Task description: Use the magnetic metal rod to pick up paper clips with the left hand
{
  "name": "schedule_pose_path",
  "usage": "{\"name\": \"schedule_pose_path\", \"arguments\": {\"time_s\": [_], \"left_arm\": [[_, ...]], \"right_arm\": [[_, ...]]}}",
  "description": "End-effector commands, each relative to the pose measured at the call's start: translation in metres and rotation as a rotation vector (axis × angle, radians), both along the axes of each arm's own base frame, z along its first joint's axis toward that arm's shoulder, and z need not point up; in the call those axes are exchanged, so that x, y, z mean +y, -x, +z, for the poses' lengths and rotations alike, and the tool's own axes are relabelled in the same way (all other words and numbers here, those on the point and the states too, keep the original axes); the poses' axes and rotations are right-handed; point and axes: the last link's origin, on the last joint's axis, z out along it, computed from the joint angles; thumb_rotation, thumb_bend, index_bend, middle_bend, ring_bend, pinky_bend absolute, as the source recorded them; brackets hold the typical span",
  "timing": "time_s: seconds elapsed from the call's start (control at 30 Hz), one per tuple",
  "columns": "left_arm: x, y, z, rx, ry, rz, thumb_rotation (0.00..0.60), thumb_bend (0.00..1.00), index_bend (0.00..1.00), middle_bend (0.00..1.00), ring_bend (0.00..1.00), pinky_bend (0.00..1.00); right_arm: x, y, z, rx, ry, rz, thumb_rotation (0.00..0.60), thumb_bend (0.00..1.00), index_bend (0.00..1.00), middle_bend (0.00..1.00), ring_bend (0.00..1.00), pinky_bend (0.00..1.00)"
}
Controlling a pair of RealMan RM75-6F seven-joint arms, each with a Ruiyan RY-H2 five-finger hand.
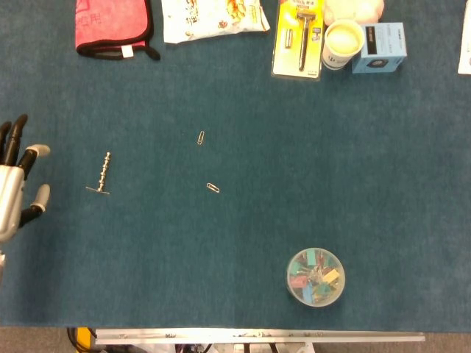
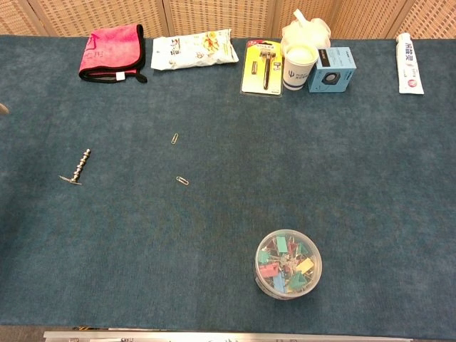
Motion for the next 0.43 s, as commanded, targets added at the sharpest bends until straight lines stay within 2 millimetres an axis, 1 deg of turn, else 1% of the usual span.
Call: {"name": "schedule_pose_path", "arguments": {"time_s": [0.03, 0.13, 0.2, 0.33, 0.43], "left_arm": [[-0.033, -0.005, 0.022, -0.077, -0.077, -0.139, 0.600, 0.36, 0.36, 0.10, 0.04, 0.20], [-0.045, 0.000, 0.033, -0.115, -0.109, -0.182, 0.600, 0.36, 0.41, 0.16, 0.08, 0.24], [-0.048, 0.005, 0.039, -0.130, -0.125, -0.185, 0.600, 0.36, 0.42, 0.17, 0.08, 0.25], [-0.053, 0.011, 0.046, -0.158, -0.125, -0.191, 0.600, 0.36, 0.43, 0.21, 0.09, 0.26], [-0.054, 0.013, 0.047, -0.167, -0.123, -0.195, 0.600, 0.36, 0.43, 0.22, 0.09, 0.27]], "right_arm": [[-0.002, 0.001, -0.006, 0.020, -0.009, -0.009, 0.600, 0.12, 0.20, 0.19, 0.18, 0.31], [-0.003, 0.001, -0.011, 0.042, -0.015, -0.015, 0.600, 0.12, 0.20, 0.19, 0.18, 0.31], [-0.004, 0.001, -0.013, 0.051, -0.017, -0.020, 0.600, 0.12, 0.20, 0.20, 0.18, 0.31], [-0.008, 0.003, -0.016, 0.056, -0.015, -0.030, 0.600, 0.12, 0.20, 0.19, 0.18, 0.31], [-0.011, 0.003, -0.022, 0.059, -0.035, -0.035, 0.600, 0.12, 0.20, 0.19, 0.18, 0.31]]}}
